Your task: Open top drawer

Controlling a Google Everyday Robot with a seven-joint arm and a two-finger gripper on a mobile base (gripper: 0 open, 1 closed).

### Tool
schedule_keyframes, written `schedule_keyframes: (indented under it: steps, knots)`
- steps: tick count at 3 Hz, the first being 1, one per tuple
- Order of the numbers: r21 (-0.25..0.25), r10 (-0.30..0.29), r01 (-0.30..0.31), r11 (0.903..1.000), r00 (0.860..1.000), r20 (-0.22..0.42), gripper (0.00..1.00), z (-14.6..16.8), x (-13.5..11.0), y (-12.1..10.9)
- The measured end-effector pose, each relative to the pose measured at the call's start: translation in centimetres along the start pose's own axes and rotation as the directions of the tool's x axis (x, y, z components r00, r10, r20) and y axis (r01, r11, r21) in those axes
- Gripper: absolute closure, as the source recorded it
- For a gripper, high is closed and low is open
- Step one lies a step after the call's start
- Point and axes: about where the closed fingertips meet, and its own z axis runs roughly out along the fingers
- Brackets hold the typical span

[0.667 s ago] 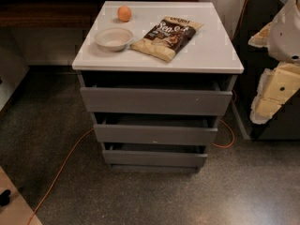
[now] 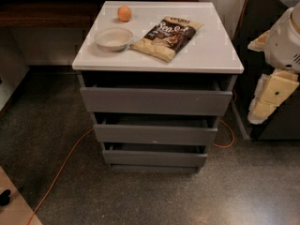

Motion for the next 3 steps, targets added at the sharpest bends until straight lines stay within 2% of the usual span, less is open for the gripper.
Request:
schedule_keyframes:
  steps: [1, 2, 3]
  knots:
    - [0.025, -0.003, 0.003, 0.9997, 1.000, -0.007, 0.00, 2.6, 0.6, -0.7]
    - [0.057, -0.015, 0.016, 0.9983, 1.000, -0.014, 0.00, 6.4, 1.5, -1.7]
    - [0.094, -0.048, 0.046, 0.9945, 0.999, 0.015, 0.00, 10.1, 2.6, -2.9]
